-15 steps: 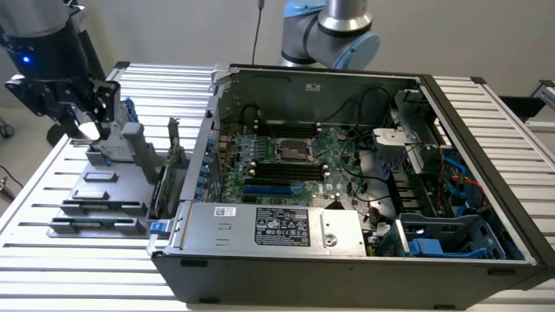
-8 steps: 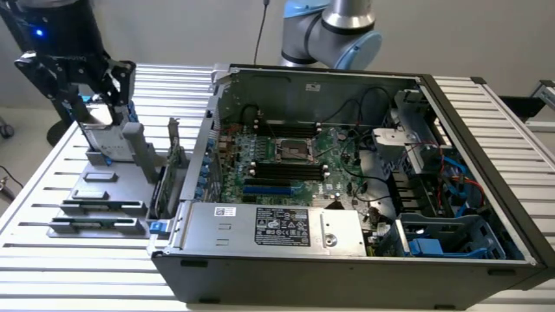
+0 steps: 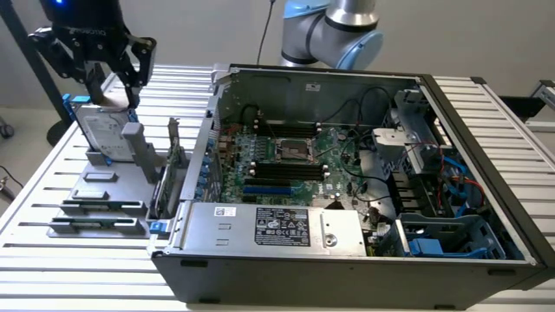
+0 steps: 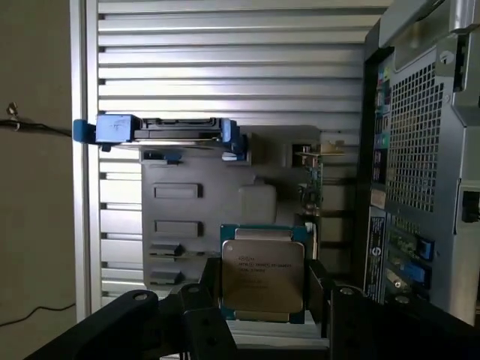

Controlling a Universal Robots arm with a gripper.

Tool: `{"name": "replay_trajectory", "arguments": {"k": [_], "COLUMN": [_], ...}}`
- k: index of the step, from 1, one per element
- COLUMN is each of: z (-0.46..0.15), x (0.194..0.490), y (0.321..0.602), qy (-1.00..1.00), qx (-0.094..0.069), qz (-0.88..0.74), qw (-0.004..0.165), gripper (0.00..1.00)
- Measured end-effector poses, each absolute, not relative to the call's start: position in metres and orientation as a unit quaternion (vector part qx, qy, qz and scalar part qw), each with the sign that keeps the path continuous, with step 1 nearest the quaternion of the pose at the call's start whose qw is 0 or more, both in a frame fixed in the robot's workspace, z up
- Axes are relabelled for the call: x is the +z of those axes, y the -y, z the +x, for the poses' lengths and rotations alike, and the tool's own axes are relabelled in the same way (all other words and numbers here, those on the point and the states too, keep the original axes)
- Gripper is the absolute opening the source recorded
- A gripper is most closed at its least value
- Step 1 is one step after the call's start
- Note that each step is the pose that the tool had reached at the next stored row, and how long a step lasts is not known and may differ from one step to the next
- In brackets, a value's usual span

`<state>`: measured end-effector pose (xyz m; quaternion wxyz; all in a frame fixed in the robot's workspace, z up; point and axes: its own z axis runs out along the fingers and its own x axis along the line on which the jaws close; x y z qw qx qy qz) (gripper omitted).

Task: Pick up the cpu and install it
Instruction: 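Pick up the cpu and move it towards the insertion slot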

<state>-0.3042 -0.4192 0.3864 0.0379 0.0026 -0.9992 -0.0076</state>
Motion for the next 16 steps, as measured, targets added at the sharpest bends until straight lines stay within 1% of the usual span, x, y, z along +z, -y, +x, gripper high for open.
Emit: {"name": "replay_trajectory", "arguments": {"k": [6, 16], "z": [-0.277, -0.231], "x": [0.405, 0.41], "y": [0.419, 0.419], "qy": [0.999, 0.999], "qx": [-0.008, -0.008], "qz": [0.003, 0.003], "qw": [0.041, 0.042], "gripper": [0.55, 0.55]}}
